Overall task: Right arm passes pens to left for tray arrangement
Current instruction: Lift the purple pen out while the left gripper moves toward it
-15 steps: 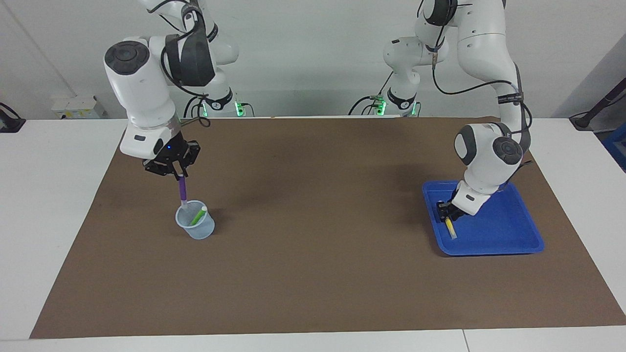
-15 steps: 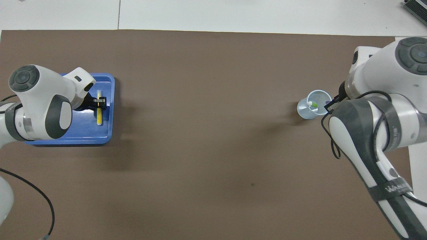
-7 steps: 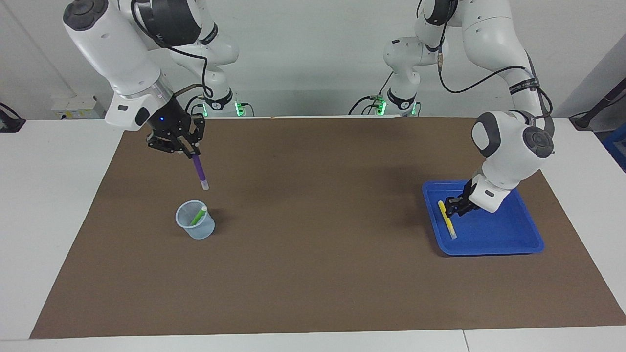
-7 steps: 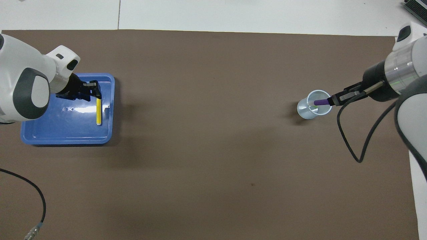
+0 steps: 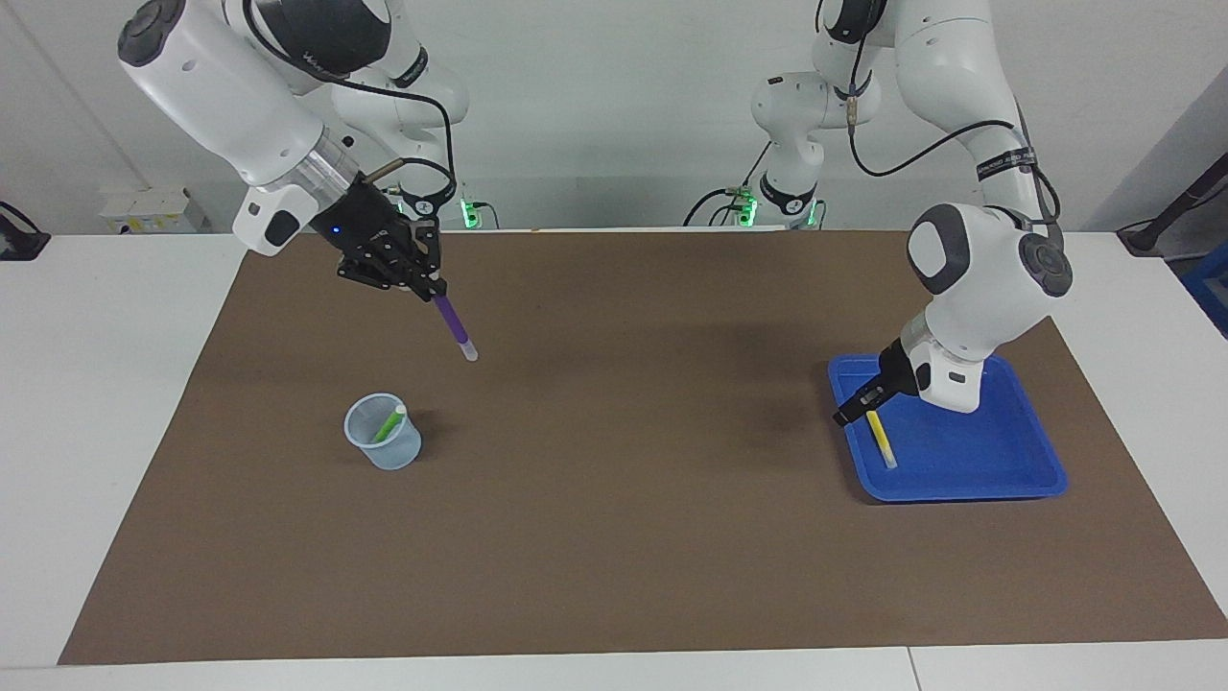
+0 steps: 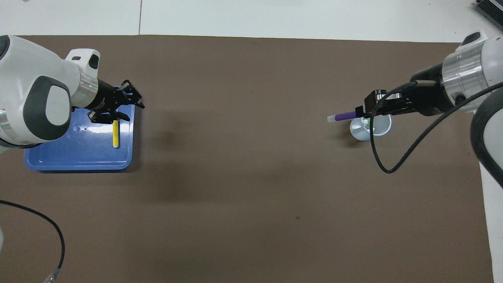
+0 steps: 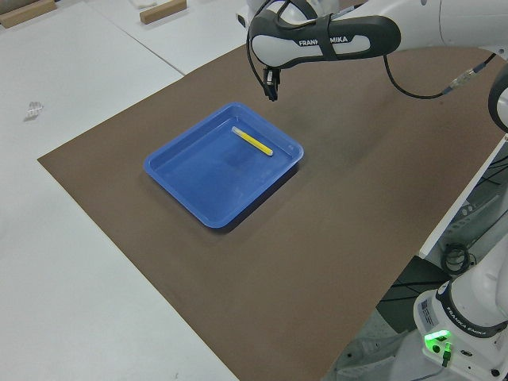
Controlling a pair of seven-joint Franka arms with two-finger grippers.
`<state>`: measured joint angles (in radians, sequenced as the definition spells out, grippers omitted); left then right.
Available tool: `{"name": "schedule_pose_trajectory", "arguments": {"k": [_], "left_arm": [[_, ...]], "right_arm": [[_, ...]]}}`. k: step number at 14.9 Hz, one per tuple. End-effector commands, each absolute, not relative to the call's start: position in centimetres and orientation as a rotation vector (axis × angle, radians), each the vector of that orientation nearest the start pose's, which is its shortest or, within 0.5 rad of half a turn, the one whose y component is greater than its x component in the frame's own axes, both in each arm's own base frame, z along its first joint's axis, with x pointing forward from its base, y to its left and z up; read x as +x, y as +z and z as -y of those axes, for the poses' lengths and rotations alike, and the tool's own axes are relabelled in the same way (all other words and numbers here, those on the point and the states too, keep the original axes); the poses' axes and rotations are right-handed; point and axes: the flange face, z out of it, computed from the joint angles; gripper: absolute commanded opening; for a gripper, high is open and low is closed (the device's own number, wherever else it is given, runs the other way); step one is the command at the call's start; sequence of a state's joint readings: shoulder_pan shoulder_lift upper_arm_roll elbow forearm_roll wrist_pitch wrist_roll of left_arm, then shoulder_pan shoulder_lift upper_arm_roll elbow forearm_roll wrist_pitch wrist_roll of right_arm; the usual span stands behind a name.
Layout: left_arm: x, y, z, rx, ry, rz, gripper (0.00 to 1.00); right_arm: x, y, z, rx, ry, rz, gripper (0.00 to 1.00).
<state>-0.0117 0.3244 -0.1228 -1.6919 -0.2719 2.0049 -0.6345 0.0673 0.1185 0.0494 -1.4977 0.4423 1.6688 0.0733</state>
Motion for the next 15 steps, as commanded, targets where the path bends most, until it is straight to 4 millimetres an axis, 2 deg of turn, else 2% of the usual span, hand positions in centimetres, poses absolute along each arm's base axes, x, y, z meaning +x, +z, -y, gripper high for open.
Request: {"name": "schedule_pose_trajectory", "arguments": {"k": [1,6,9,12,14,15], "left_arm": [[63.3,42.8,12.1,-3.136,0.277,1.326,0.63],[61.4,47.1,16.7,-2.937,0.422,1.805,0.69],[60.8,49.9,18.8,-2.79,0.527,2.109,0.77],[59.8,50.4,23.0,-2.664,0.589,2.26,0.9],[59.2,50.5,26.1,-2.607,0.579,2.359,0.93],[58.9,50.6,27.4,-2.55,0.596,2.418,1.0]], "right_arm": [[59.3,60.5,-13.5,-2.613,-0.015,-0.132,0.0],[59.1,60.2,-18.7,-2.529,-0.014,-0.333,0.0],[58.5,59.8,-21.6,-2.516,0.001,-0.381,0.0],[58.5,59.5,-21.9,-2.514,0.019,-0.41,0.0],[58.4,59.5,-21.9,-2.515,0.022,-0.409,0.0],[58.4,59.5,-21.9,-2.515,0.025,-0.411,0.0]]}}
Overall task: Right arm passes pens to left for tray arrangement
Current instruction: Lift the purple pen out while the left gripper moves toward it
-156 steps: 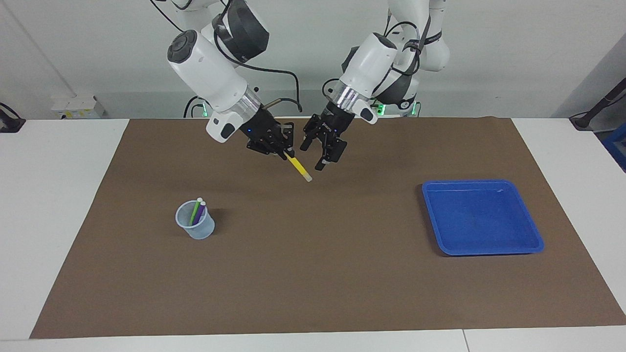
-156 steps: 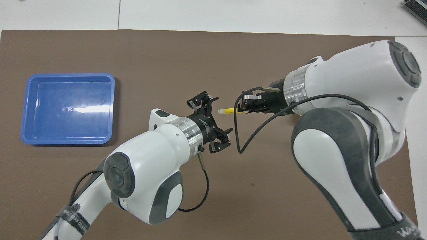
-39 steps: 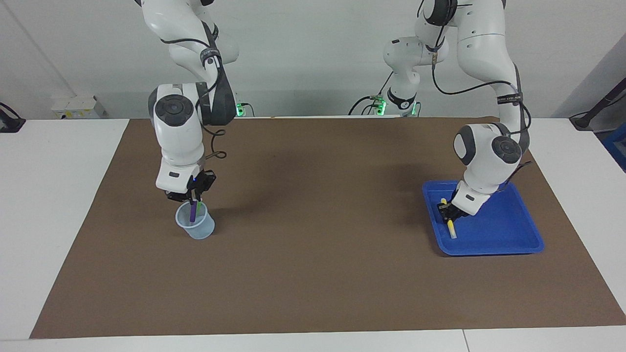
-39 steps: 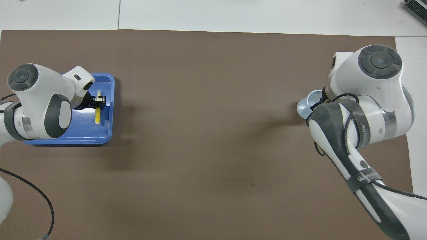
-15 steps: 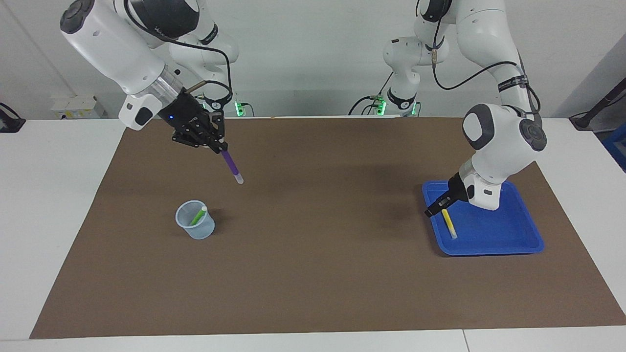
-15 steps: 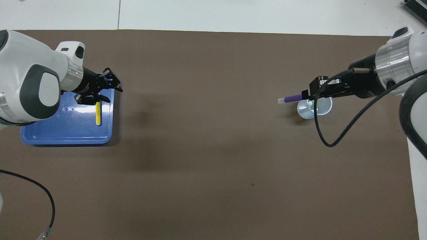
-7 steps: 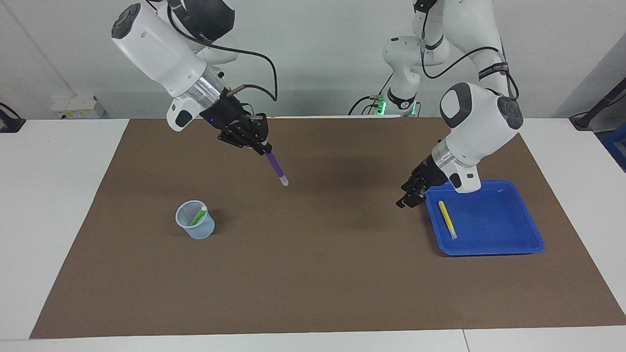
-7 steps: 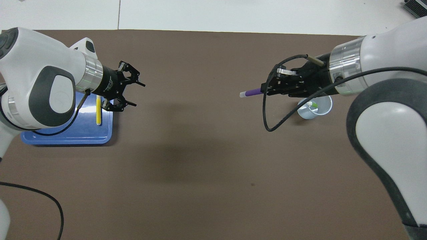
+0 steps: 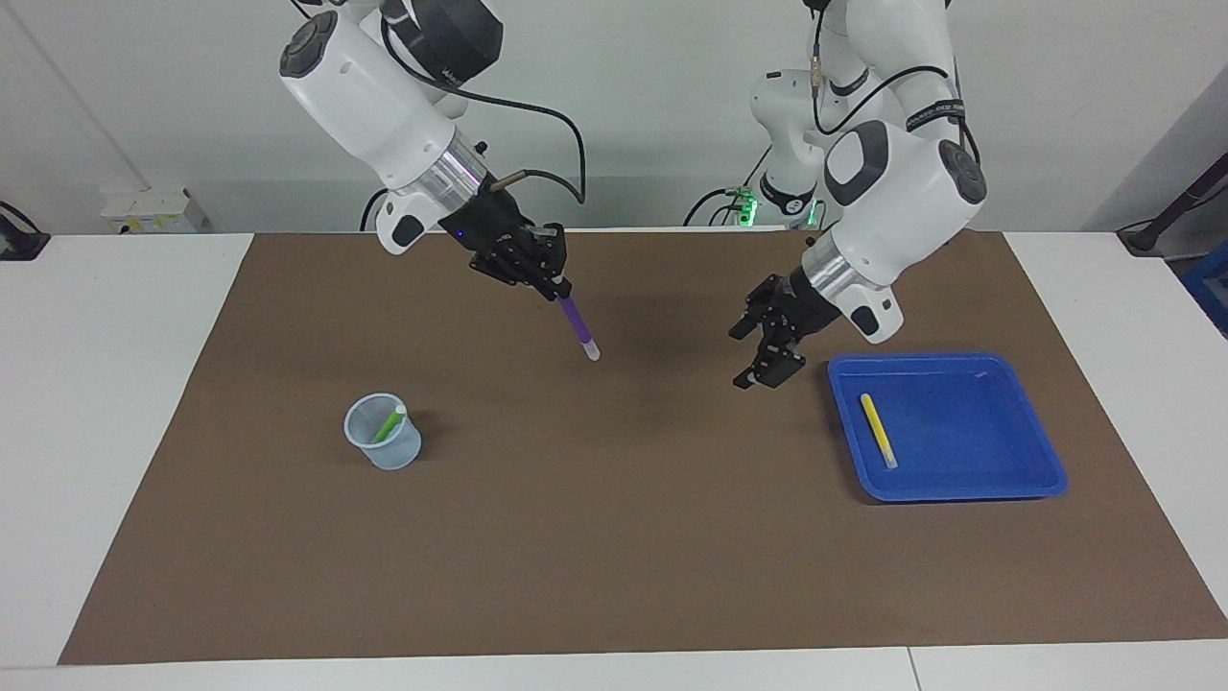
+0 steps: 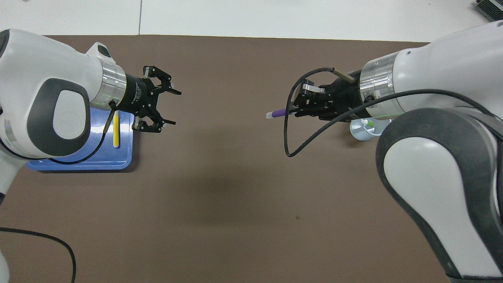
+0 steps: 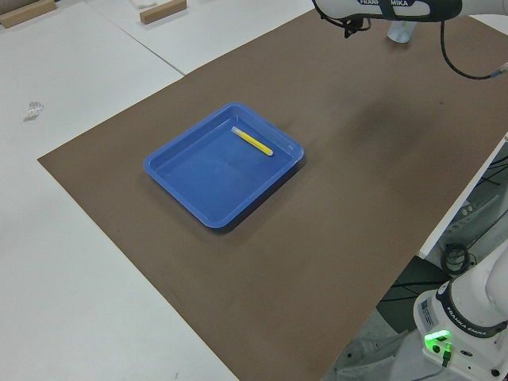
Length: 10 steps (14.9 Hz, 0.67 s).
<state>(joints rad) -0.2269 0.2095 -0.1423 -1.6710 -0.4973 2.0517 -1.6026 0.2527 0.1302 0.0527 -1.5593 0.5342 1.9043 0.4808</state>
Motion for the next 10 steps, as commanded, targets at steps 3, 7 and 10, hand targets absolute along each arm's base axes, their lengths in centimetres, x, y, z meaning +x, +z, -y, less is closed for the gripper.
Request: {"name": "schedule_pose_trajectory", "arguments": {"k": [3,7,10], "left_arm": [[57.4,51.0,31.2,-2.324,0.659,2.608,1.0],[55.4,51.0,35.4,-2.211,0.686,2.727,1.0],[52.9,51.5,39.6,-2.248,0.711,2.726,1.0]], "right_arm": [[58.2,59.2,-21.9,-2.521,0.035,-0.411,0.0],[58.2,58.9,-21.9,-2.522,0.033,-0.414,0.0],[58.1,58.6,-21.9,-2.526,0.04,-0.408,0.0]]}}
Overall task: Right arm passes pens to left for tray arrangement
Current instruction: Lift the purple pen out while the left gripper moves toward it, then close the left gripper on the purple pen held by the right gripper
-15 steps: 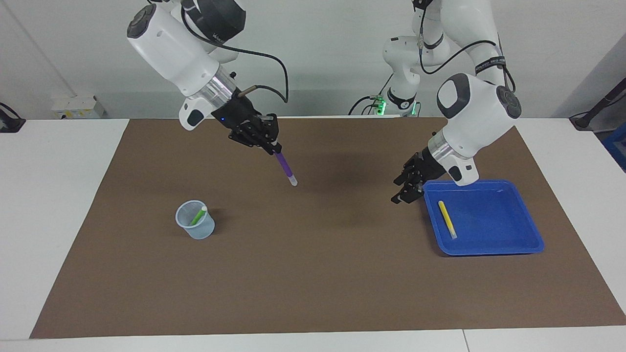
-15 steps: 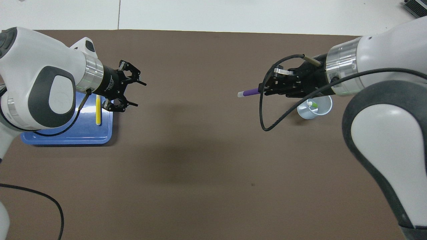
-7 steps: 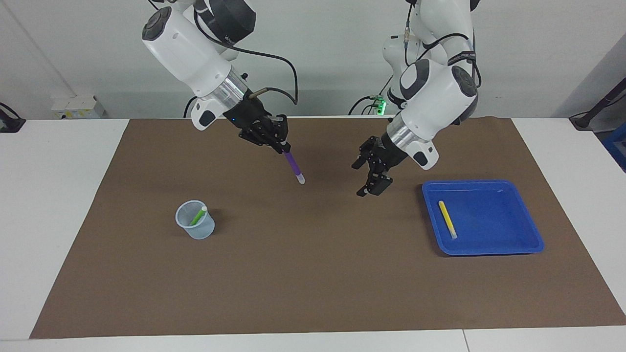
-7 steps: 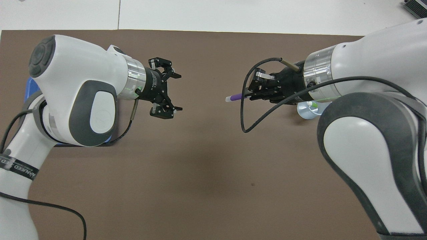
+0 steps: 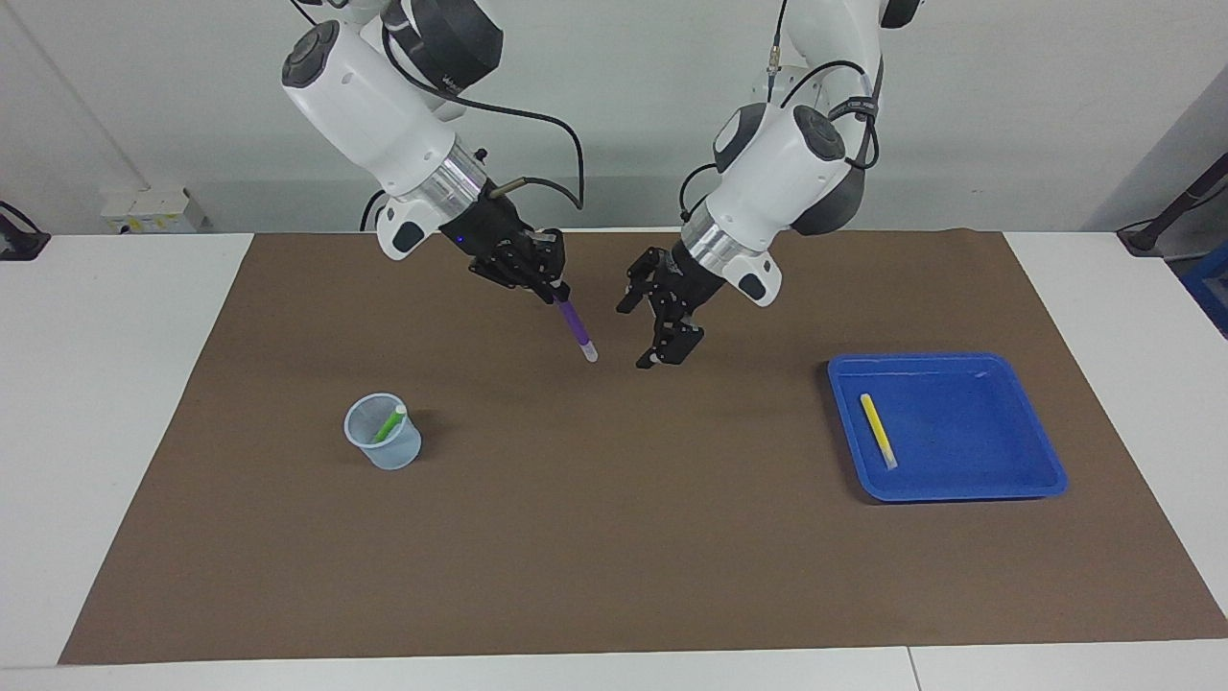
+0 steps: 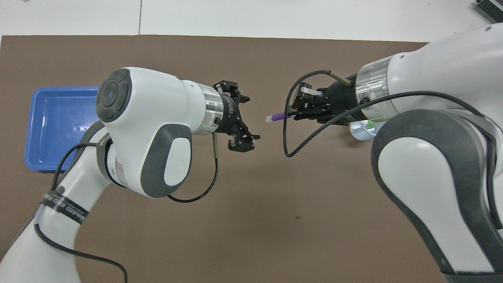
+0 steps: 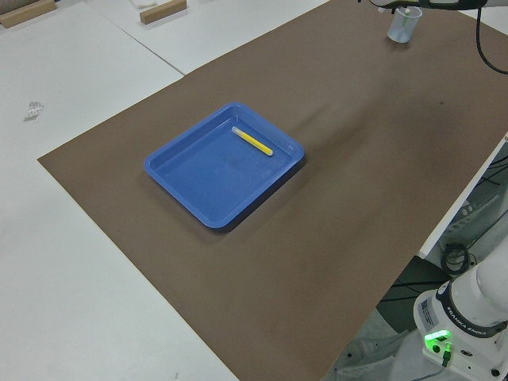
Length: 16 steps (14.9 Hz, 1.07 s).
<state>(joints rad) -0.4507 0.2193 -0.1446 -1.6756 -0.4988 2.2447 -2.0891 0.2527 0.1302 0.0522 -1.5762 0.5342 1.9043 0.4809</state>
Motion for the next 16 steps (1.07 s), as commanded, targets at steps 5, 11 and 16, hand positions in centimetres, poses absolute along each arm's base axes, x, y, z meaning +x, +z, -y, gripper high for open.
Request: {"name": "schedule_pose_trajectory", "arguments": {"k": [5,11,16], "left_arm": [[51.4,51.4,42.1,1.622,-0.518,-2.008,1.0],[51.1,51.3,42.5,1.614,-0.524,-2.018,0.77],[51.4,51.4,42.4,1.578,-0.515,-2.036,0.69]], "right_arm": [[58.1,58.6,-21.8,-2.528,0.038,-0.404,0.0],[58.1,58.6,-21.7,-2.528,0.034,-0.402,0.0],[58.1,58.6,-21.7,-2.528,0.034,-0.402,0.0]]}}
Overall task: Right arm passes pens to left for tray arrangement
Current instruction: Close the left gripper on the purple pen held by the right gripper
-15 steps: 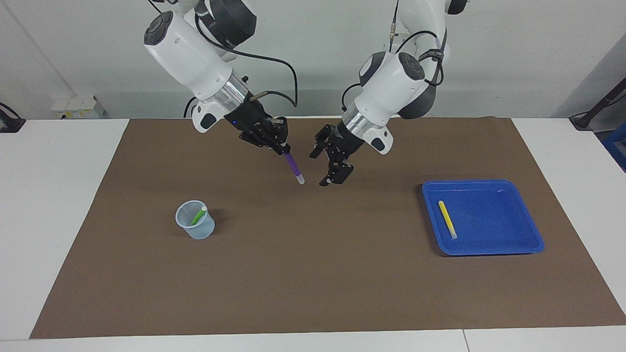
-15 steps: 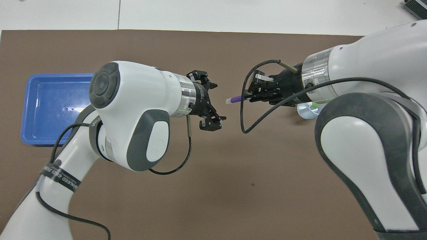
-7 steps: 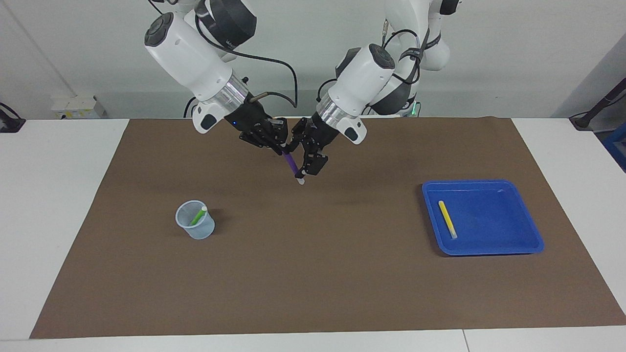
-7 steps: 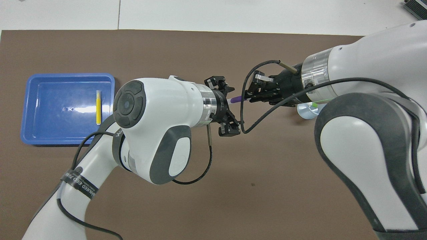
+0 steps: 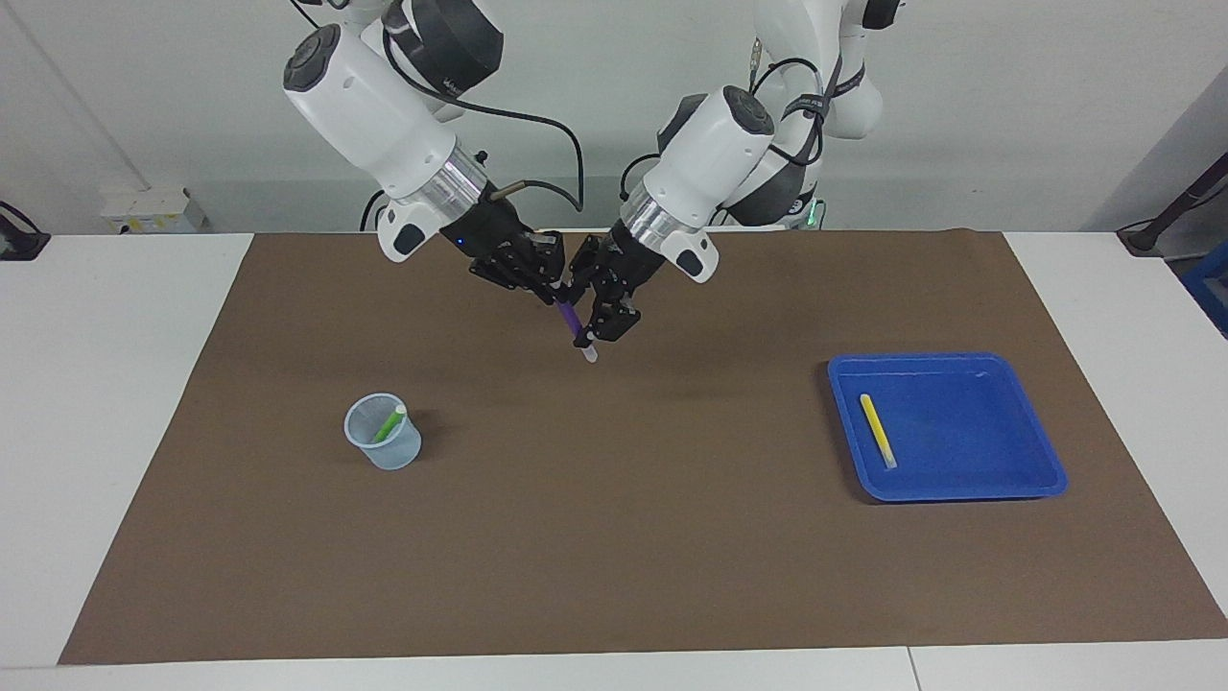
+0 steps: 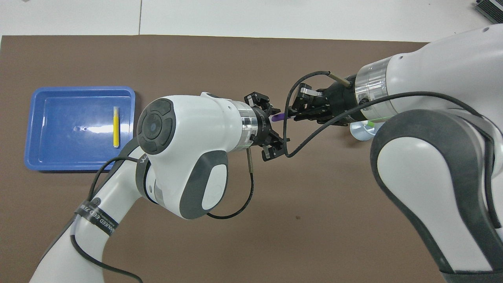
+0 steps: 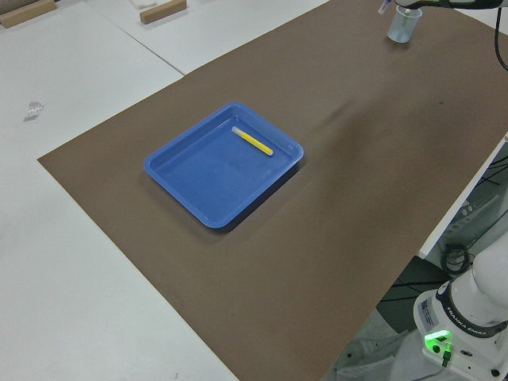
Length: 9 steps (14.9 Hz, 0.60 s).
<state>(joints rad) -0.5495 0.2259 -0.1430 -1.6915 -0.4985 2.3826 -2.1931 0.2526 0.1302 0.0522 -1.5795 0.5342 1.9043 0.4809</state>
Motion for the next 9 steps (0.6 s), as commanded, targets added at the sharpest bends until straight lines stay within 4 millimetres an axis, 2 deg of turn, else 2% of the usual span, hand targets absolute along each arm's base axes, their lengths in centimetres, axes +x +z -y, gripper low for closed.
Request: {"name": "schedule_pose_trajectory", "arguments": {"k": [1,2,6,7,9], "left_arm": [[51.41,51.41,42.41,1.577,-0.515,-2.035,0.69],[51.41,51.41,42.41,1.577,-0.515,-2.035,0.68],[51.4,51.41,42.41,1.579,-0.512,-2.033,0.5],[51.48,51.49,42.34,1.577,-0.511,-2.033,0.44],[51.6,51.6,42.31,1.579,-0.51,-2.028,0.23]], "right_arm": [[58.1,58.6,-21.84,-2.529,0.036,-0.398,0.0],[58.13,58.6,-21.75,-2.529,0.036,-0.4,0.0],[58.13,58.6,-21.75,-2.529,0.036,-0.4,0.0],[58.14,58.62,-21.75,-2.529,0.034,-0.4,0.0],[58.15,58.62,-21.75,-2.529,0.034,-0.4,0.0]]}}
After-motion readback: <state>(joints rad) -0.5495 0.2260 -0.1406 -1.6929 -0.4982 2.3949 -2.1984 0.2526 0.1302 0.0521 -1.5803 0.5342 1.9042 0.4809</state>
